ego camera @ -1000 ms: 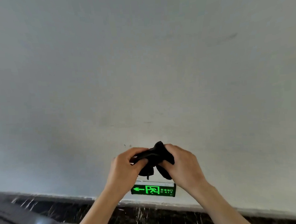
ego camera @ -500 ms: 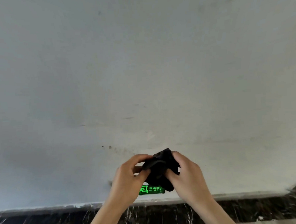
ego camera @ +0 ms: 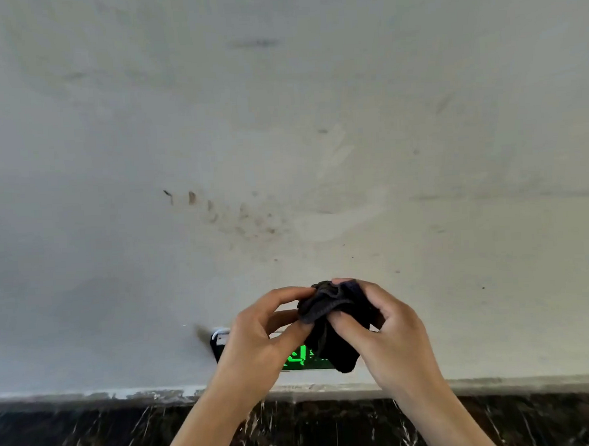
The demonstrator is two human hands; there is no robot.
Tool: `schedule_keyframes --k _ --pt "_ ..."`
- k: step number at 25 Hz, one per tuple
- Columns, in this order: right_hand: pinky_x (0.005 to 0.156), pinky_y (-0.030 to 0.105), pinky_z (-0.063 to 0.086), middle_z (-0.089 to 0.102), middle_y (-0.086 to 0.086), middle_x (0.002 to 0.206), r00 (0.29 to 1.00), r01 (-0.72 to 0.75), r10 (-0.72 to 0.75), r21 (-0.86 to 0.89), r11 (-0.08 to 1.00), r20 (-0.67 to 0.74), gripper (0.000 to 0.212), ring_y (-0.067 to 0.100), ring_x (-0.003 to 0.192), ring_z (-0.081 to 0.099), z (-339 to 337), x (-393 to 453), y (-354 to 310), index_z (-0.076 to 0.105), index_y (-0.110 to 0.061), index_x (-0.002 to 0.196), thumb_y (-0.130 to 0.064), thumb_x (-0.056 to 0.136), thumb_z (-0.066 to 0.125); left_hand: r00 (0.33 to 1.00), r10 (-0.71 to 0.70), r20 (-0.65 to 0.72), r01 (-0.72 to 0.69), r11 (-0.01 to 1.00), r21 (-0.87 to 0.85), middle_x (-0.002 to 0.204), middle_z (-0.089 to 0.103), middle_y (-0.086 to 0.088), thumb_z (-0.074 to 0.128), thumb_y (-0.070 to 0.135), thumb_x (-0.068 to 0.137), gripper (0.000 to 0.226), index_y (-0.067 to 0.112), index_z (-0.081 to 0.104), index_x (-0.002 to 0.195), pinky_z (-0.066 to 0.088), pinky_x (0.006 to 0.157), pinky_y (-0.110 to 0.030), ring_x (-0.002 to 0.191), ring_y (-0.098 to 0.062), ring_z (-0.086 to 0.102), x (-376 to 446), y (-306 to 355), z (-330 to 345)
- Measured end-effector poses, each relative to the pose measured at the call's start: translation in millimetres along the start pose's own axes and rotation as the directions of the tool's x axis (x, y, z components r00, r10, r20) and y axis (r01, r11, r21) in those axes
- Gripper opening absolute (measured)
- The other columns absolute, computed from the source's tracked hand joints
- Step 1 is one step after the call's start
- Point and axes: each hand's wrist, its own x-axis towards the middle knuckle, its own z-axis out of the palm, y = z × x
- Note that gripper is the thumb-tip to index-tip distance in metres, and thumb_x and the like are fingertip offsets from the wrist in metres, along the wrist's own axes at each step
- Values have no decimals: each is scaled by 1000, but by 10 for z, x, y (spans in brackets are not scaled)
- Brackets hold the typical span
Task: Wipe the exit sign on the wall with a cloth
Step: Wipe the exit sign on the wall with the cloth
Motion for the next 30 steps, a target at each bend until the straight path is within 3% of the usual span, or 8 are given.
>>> schedule_keyframes --k 3,6,9,12,15,19,25,30 --pt "68 7 51 74 -25 96 998 8 -5 44 999 -57 31 -7 93 66 217 20 572 70 -48 99 -23 82 70 994 106 2 -106 993 49 107 76 12 63 1 96 44 43 74 104 60 82 -23 102 -9 72 73 -550 22" --pt "80 23 54 75 -22 98 992 39 -27 98 994 -122 32 -1 95 68 366 22 972 70 -47 100 -21 82 70 930 355 -94 -297 878 375 116 70 18 60 13 100 30 38 71 111 54 90 -17 111 -3 64 201 -909 -33" --pt "80 26 53 76 -20 98 987 79 -59 135 988 -148 32 0 93 70 484 8 1207 72 -45 98 -18 82 70 762 644 -59 -387 527 757 135 62 0 50 28 98 33 16 68 124 42 102 -25 126 -15 52 416 -1089 -173" --pt "75 23 52 77 -19 98 986 98 -75 152 984 -146 30 -1 91 70 558 -4 1364 73 -44 100 -19 82 70 546 828 129 -475 180 861 134 61 -13 49 22 94 35 8 68 119 42 101 -40 125 -30 51 698 -1151 -319" --pt "68 14 53 76 -20 97 986 93 -67 170 981 -154 32 -4 91 69 599 -9 1492 72 -46 101 -23 78 70 349 894 283 -464 -98 881 126 49 -4 54 21 92 20 16 57 112 40 90 -42 113 -27 50 976 -1181 -498" --pt "67 12 53 77 -19 95 985 81 -53 169 982 -166 38 -2 90 70 701 54 1627 73 -47 97 -13 80 70 231 856 463 -291 -393 872 145 39 -6 58 27 95 43 16 50 136 22 115 -44 134 -28 40 1358 -1128 -803" --pt "83 10 48 65 -33 111 960 156 -199 -214 964 -197 54 -11 104 58 1149 256 1827 64 -59 99 -9 80 71 222 794 566 -378 -465 800 153 30 -12 62 37 91 69 18 33 150 12 122 -50 142 -36 32 1737 -1113 -996" --pt "85 31 59 70 5 119 795 458 -607 -634 623 -22 51 24 106 69 1747 455 1986 75 -16 110 2 63 83 198 783 590 -366 -499 786 155 30 -11 57 47 90 73 20 31 152 9 123 -51 143 -36 31 1816 -1132 -1005"
